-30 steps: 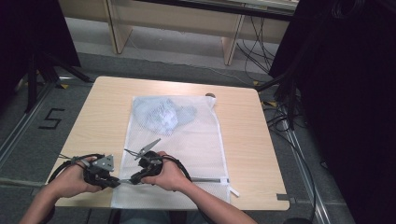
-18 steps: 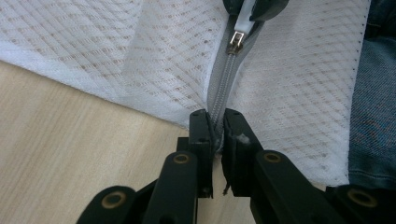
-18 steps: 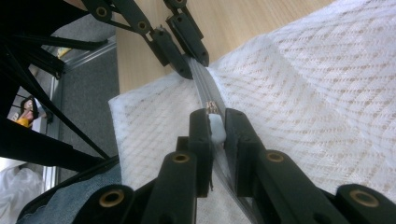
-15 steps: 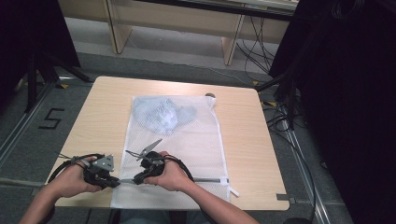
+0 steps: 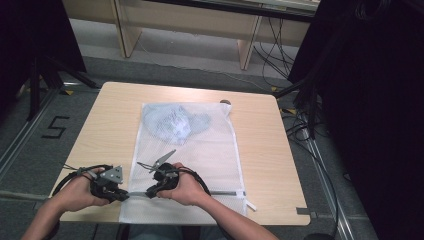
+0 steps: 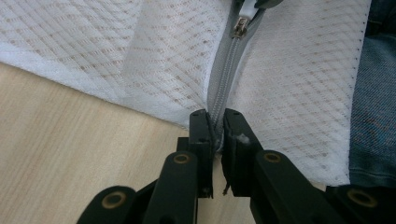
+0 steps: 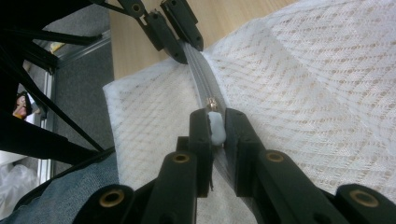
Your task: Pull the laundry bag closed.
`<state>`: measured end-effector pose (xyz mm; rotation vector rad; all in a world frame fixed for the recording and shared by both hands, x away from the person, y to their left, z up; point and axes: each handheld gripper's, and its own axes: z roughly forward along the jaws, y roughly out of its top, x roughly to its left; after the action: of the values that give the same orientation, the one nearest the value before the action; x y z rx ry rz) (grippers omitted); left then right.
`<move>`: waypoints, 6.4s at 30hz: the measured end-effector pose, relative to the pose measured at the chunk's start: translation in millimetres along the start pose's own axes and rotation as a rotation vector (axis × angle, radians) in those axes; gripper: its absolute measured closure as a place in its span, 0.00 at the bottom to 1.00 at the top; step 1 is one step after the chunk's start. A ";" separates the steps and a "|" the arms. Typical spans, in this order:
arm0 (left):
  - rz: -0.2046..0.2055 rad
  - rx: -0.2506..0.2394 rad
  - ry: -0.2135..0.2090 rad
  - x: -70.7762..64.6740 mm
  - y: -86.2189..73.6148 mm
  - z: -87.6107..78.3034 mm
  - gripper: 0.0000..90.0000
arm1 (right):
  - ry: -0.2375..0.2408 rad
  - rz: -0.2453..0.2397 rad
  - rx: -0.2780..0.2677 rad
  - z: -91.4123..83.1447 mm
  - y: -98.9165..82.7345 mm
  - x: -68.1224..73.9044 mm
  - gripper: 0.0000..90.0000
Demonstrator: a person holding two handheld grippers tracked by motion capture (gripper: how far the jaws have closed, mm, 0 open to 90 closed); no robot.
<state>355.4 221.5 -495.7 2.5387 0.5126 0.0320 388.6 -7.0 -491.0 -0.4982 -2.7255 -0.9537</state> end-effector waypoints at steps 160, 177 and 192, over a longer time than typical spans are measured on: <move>-0.011 -0.002 -0.007 3.4 -1.6 -0.2 0.92 | -0.131 0.072 0.087 -61.4 -65.5 -30.7 0.92; -0.020 0.003 -0.005 4.0 -1.1 -0.2 0.93 | -0.160 0.091 0.105 -66.7 -69.2 -31.8 0.97; -0.018 0.000 -0.008 3.7 -1.9 -0.8 0.93 | -0.120 0.076 0.080 -72.6 -70.4 -32.3 0.97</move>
<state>358.1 224.8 -496.2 2.5333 0.5324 0.0151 397.7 -112.5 -484.7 -0.6590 -2.8140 -0.8172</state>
